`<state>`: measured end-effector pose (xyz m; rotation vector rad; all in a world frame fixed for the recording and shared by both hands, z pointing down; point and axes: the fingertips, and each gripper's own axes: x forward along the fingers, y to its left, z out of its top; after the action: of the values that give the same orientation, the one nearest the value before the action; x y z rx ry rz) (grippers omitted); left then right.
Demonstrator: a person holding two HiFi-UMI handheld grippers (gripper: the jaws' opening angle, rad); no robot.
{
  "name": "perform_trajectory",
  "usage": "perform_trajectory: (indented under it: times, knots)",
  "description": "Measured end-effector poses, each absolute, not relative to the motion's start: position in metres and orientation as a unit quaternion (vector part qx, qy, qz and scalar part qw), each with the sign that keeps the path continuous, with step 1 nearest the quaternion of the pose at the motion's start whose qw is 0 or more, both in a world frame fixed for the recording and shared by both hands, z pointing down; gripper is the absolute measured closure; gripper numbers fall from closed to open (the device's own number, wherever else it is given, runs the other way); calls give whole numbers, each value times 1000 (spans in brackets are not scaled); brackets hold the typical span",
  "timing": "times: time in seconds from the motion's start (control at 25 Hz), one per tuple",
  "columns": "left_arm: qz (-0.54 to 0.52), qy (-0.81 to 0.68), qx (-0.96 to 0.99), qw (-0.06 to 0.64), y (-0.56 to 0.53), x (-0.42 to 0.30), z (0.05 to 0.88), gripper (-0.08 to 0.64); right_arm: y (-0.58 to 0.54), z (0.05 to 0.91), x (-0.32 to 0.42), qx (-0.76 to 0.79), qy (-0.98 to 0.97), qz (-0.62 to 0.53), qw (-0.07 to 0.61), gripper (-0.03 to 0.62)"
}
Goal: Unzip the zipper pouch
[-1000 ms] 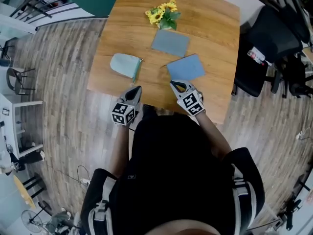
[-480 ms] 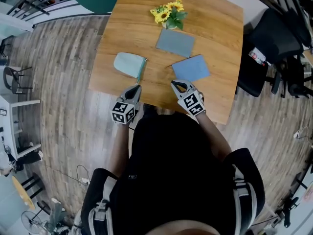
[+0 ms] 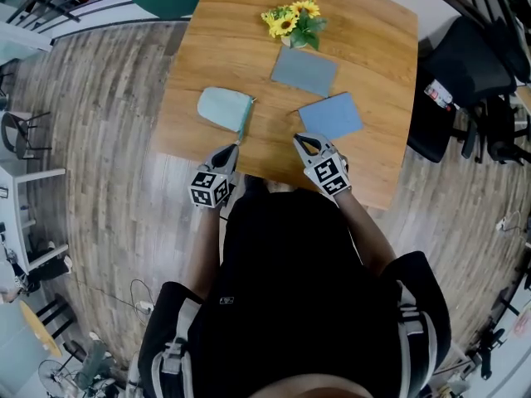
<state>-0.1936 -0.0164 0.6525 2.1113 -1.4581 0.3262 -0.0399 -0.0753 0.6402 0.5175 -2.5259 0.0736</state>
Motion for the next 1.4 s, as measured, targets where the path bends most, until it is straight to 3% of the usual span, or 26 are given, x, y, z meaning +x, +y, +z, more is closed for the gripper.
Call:
perform_trajectory:
  times: [0.24, 0.36, 0.56, 0.72, 0.88, 1.0, 1.4]
  knots:
    - [96, -554, 756, 336, -21, -225, 694, 561, -73, 646, -44, 209, -933, 34, 291, 588]
    - [108, -557, 739, 362, -28, -238, 721, 447, -68, 649, -44, 222, -927, 38, 300, 588]
    - [119, -547, 705, 434, -49, -244, 767, 344, -57, 657, -44, 240, -916, 46, 319, 588]
    - [87, -547, 664, 502, -61, -248, 793, 331, -50, 657, -49, 249, -909, 41, 332, 588]
    - [97, -546, 658, 509, -69, -246, 801, 326, -49, 657, -50, 254, -902, 38, 346, 588]
    - [103, -550, 655, 508, -70, -249, 803, 368, -50, 657, -49, 260, -900, 40, 348, 588]
    - [34, -555, 625, 548, -89, -257, 804, 363, -56, 658, -49, 268, -897, 43, 350, 588]
